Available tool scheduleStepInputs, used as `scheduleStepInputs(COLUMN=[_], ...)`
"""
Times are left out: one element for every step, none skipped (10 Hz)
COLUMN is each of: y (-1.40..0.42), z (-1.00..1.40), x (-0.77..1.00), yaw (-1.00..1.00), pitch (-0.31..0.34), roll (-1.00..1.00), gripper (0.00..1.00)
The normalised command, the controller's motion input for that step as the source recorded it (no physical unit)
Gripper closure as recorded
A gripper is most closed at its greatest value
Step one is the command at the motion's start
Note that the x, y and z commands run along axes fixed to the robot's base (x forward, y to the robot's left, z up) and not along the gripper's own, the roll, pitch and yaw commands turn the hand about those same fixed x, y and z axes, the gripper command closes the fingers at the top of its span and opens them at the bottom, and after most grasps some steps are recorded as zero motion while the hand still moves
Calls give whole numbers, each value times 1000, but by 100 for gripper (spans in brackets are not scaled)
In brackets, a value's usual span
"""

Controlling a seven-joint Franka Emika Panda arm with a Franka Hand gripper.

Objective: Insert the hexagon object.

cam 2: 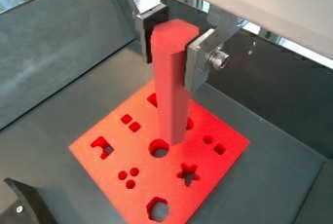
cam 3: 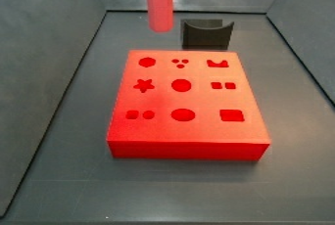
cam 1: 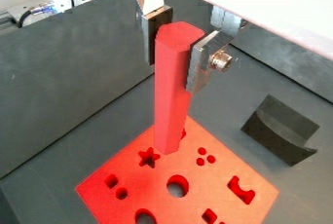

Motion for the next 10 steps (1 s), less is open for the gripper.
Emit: scheduleStepInputs(y=[514, 734, 609, 557, 543, 466, 237, 129, 103, 0], z=[-163, -217, -263, -263, -271, -409, -500, -503, -571, -369], x=[57, 69, 46, 23, 0, 0, 0, 0, -43, 0], yaw=[157, 309, 454, 517, 543, 594, 746, 703, 823, 814], pitch=[-4, 0, 0, 0, 0, -37, -124, -201, -249, -163], roll=[0, 0, 0, 11, 13, 47, 110, 110, 83, 99], gripper=[100, 100, 100, 100, 100, 100, 100, 100, 100, 100])
